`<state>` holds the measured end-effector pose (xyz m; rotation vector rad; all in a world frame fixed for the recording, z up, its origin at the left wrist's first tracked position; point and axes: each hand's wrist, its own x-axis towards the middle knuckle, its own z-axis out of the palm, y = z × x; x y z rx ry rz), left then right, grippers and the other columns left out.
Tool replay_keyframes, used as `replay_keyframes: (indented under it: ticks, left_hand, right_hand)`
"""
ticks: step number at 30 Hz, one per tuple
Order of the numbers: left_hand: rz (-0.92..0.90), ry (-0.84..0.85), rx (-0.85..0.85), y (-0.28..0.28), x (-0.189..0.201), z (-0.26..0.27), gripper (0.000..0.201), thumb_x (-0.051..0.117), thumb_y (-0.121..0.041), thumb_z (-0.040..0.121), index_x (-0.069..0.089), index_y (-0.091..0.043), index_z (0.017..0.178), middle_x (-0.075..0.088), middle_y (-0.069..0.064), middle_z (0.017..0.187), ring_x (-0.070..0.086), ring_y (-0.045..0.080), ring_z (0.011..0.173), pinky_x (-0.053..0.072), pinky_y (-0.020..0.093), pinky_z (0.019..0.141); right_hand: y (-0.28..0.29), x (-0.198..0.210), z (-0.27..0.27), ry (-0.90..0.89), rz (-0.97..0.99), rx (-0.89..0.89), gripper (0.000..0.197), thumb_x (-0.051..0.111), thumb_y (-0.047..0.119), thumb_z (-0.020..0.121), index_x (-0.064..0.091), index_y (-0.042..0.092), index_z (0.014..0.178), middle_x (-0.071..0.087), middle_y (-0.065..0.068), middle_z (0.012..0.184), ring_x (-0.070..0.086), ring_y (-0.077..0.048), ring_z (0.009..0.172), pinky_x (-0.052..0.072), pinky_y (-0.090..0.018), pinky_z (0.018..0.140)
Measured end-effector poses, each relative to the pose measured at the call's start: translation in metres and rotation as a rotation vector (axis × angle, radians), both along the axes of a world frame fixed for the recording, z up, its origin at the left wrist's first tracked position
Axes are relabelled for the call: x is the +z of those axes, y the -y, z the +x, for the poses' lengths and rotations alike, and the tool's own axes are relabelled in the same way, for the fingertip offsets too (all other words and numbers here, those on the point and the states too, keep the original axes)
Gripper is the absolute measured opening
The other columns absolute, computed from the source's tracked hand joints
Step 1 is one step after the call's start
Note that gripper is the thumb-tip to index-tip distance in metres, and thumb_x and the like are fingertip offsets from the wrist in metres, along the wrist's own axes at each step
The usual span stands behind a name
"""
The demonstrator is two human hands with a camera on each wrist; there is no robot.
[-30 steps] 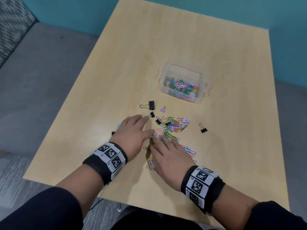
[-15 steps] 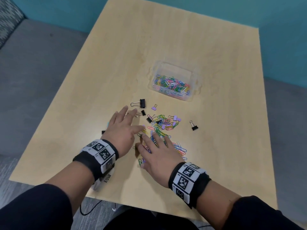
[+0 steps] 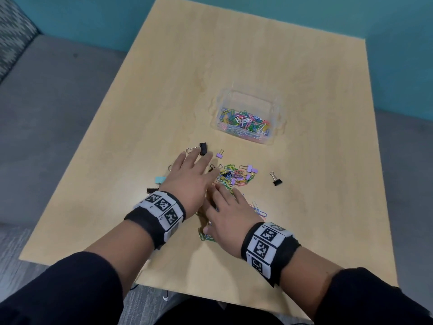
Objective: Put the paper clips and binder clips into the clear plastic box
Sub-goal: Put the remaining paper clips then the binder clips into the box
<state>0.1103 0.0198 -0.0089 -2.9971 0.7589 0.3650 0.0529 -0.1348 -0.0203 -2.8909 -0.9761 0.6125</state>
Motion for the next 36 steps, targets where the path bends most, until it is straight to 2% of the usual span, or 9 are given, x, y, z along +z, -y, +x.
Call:
replay_keyframes:
  ticks: [7,13,16,19,21,24,27,32,36]
  left_hand:
    - [0.065,-0.025,-0.022,-0.012,-0.005,-0.005,0.065,0.045,-0.018,0.083,0.027,-0.037,0.143,0.001,0.009,0.158,-0.008,0.035,0.143,0.000,0.053,0.115]
    - [0.122,-0.046,-0.022,-0.031,0.001,-0.010,0.060,0.039,-0.020,0.088,0.026,-0.039,0.144,-0.001,0.008,0.159,-0.009,0.035,0.143,-0.002,0.052,0.115]
    - [0.104,-0.018,0.067,-0.035,0.005,-0.010,0.053,0.043,-0.018,0.085,0.044,-0.033,0.137,0.016,0.011,0.156,0.002,0.037,0.143,0.002,0.053,0.115]
    - [0.017,0.069,0.020,-0.024,0.005,-0.006,0.048,0.053,-0.011,0.076,0.059,-0.017,0.123,0.042,0.015,0.143,0.027,0.040,0.137,0.020,0.054,0.110]
    - [-0.046,0.055,-0.086,-0.008,0.003,-0.002,0.053,0.054,-0.011,0.076,0.053,-0.012,0.129,0.042,0.015,0.144,0.032,0.037,0.136,0.024,0.051,0.110]
    - [-0.024,-0.074,-0.153,0.015,-0.002,0.003,0.063,0.045,-0.015,0.087,0.024,-0.012,0.146,0.014,0.010,0.157,0.016,0.027,0.143,0.011,0.041,0.116]
    - [0.035,-0.108,-0.184,0.019,-0.007,0.005,0.063,0.041,-0.017,0.090,0.017,-0.010,0.148,0.009,0.009,0.158,0.012,0.025,0.144,0.009,0.038,0.117]
    - [0.069,-0.103,-0.184,0.007,-0.013,-0.014,0.058,0.041,-0.019,0.089,0.028,-0.008,0.145,0.019,0.010,0.156,0.020,0.028,0.142,0.016,0.042,0.116]
    - [-0.035,-0.058,-0.178,0.000,-0.016,-0.035,0.051,0.060,-0.017,0.073,0.058,-0.006,0.123,0.055,0.013,0.133,0.052,0.033,0.120,0.044,0.046,0.099]
  right_hand:
    - [0.025,-0.003,-0.024,0.046,0.019,0.013,0.067,0.052,0.052,0.086,0.036,0.016,0.140,0.032,-0.015,0.149,0.023,-0.038,0.140,0.031,-0.059,0.104]
    - [0.025,-0.007,-0.026,0.028,0.024,-0.005,0.068,0.053,0.052,0.086,0.034,0.018,0.141,0.030,-0.015,0.151,0.020,-0.039,0.141,0.029,-0.061,0.105]
    - [0.024,-0.006,-0.026,0.026,0.020,-0.008,0.065,0.051,0.051,0.088,0.034,0.017,0.141,0.029,-0.016,0.152,0.019,-0.041,0.140,0.027,-0.062,0.106]
    - [0.026,-0.003,-0.027,0.048,0.035,0.005,0.062,0.054,0.051,0.086,0.043,0.015,0.135,0.039,-0.017,0.145,0.030,-0.042,0.136,0.033,-0.059,0.103]
    - [0.025,0.001,-0.025,0.079,0.078,0.033,0.056,0.053,0.049,0.086,0.047,0.013,0.129,0.045,-0.016,0.138,0.036,-0.039,0.132,0.038,-0.054,0.101]
    - [0.026,0.007,-0.020,0.124,0.140,0.009,0.050,0.045,0.043,0.087,0.051,0.011,0.126,0.050,-0.012,0.131,0.040,-0.034,0.129,0.041,-0.046,0.100]
    - [0.034,0.007,-0.018,0.118,0.111,-0.089,0.054,0.037,0.042,0.088,0.048,0.008,0.130,0.048,-0.014,0.134,0.039,-0.035,0.129,0.039,-0.048,0.103]
    - [0.045,-0.002,-0.026,0.083,0.088,-0.120,0.056,0.049,0.042,0.086,0.048,0.006,0.129,0.046,-0.018,0.138,0.038,-0.038,0.132,0.041,-0.047,0.102]
    - [0.048,0.001,-0.025,0.116,0.165,-0.095,0.051,0.053,0.038,0.086,0.050,0.009,0.127,0.050,-0.013,0.134,0.043,-0.035,0.127,0.044,-0.045,0.100]
